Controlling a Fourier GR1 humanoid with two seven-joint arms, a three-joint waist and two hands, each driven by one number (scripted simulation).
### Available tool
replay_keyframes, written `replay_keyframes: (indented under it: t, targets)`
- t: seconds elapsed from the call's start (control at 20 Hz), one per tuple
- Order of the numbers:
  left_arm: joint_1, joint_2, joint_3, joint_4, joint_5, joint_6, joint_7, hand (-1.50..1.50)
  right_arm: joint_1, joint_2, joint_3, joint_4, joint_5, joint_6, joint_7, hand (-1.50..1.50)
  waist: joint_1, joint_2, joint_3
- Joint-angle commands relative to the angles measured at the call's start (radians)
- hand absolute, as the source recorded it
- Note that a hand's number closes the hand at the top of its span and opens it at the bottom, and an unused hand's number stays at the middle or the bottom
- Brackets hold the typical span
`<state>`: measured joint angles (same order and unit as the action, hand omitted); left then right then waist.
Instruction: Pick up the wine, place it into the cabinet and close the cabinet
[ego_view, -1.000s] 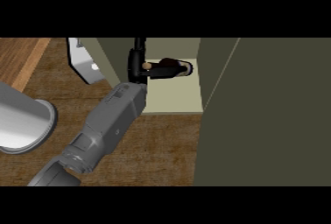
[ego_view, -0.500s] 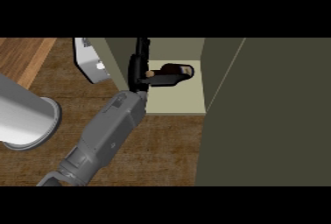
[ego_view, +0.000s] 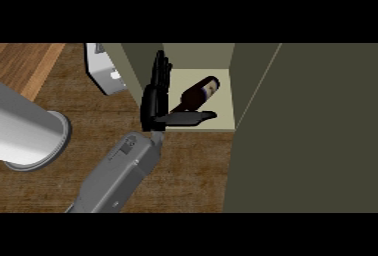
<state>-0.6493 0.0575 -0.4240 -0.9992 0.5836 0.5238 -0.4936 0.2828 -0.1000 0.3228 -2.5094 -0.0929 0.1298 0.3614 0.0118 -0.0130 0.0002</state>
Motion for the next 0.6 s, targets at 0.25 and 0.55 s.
replay_keyframes:
  t: [0.25, 0.55]
  targets:
    - [0.271, 0.036, -0.125, -0.392, -0.065, 0.096, 0.067, -1.50, 0.058, -0.041, 0.003, -0.256, -0.056, -0.018, 0.118, -1.50, -0.007, 0.002, 0.000]
    - [0.514, 0.115, -0.206, -0.658, -0.110, 0.118, 0.069, -1.50, 0.082, -0.057, 0.005, -0.169, -0.049, 0.011, 0.039, -1.50, -0.009, 0.005, 0.000]
